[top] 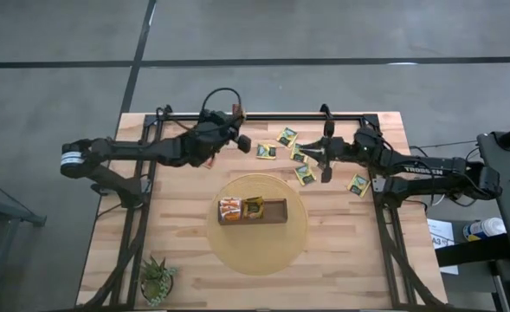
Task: Pick & Place Tea
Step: Put the orange tea bag into the middle section of the wooden organizer
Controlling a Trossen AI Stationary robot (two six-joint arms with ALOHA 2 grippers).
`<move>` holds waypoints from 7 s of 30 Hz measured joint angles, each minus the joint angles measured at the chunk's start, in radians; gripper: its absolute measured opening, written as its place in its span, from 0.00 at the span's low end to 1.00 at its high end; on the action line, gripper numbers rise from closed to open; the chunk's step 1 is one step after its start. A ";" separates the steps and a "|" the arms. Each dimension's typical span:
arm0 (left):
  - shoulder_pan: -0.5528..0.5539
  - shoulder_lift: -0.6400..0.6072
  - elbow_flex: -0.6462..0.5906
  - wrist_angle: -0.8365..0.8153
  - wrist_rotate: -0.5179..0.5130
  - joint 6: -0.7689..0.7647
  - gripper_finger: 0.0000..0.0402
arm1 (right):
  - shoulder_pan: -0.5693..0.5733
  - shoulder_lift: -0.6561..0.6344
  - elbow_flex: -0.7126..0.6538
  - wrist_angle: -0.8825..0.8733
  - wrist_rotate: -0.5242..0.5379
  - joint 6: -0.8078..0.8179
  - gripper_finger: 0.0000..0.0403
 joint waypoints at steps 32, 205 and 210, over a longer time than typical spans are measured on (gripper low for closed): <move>0.003 0.277 0.112 0.934 0.262 -0.068 0.00 | 0.116 0.109 0.293 0.127 0.403 -0.503 0.48; -0.135 -0.229 -0.349 0.130 0.145 0.059 0.55 | 0.520 0.672 0.500 -0.335 0.135 -0.061 0.23; -0.135 -0.238 -0.342 0.132 0.133 0.063 0.55 | 0.560 0.671 0.500 -0.298 0.140 -0.076 0.04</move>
